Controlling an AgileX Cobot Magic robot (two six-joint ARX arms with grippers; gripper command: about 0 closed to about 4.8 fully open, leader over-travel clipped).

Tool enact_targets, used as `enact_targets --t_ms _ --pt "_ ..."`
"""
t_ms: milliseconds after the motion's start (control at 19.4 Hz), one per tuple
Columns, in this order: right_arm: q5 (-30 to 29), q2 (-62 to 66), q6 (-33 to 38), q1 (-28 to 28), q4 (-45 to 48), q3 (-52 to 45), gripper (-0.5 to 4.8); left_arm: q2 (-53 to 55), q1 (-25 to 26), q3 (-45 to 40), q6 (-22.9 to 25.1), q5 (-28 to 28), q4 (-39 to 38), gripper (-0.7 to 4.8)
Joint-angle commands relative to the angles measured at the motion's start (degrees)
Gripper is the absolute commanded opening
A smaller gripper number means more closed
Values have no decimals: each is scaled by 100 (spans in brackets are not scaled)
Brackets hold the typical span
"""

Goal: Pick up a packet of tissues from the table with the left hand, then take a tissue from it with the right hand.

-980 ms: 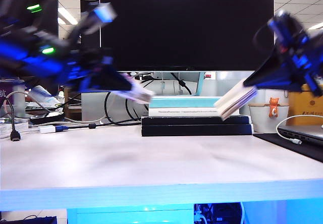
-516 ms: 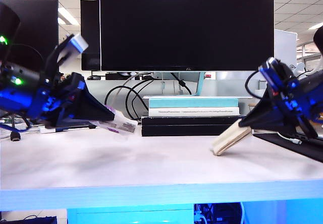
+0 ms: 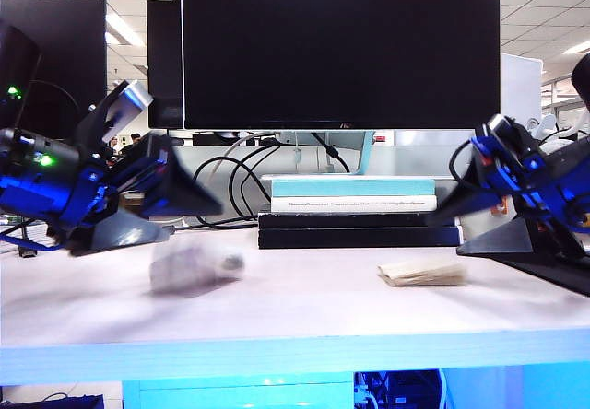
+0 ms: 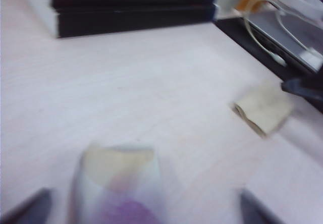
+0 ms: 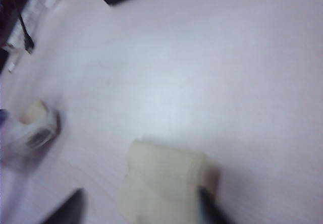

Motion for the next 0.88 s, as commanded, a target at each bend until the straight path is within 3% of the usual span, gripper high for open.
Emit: enact_targets --t_ms 52,309,516,619,671,774,877 --pt "9 -76 225 0 223 28 297 -39 2 13 -190 -109 -52 479" --pt "-33 -815 -96 -2 223 20 292 -501 4 -42 -205 -205 -55 479" --pt "929 -2184 -442 -7 181 -157 238 -1683 11 -251 291 -1001 -472 479" --pt "1893 -3189 -669 -28 153 -514 229 -2634 133 -367 778 -1602 -1198 479" --pt "2114 -3475 -726 -55 131 -640 229 -2916 238 -391 789 -1589 -1360 463" --pt "2439 -4155 -837 -144 109 -1008 212 -3744 811 -393 778 -1123 -1725 355" --pt "2621 -4782 -848 -282 92 -1384 158 -4564 1561 -396 756 -717 -2216 331"
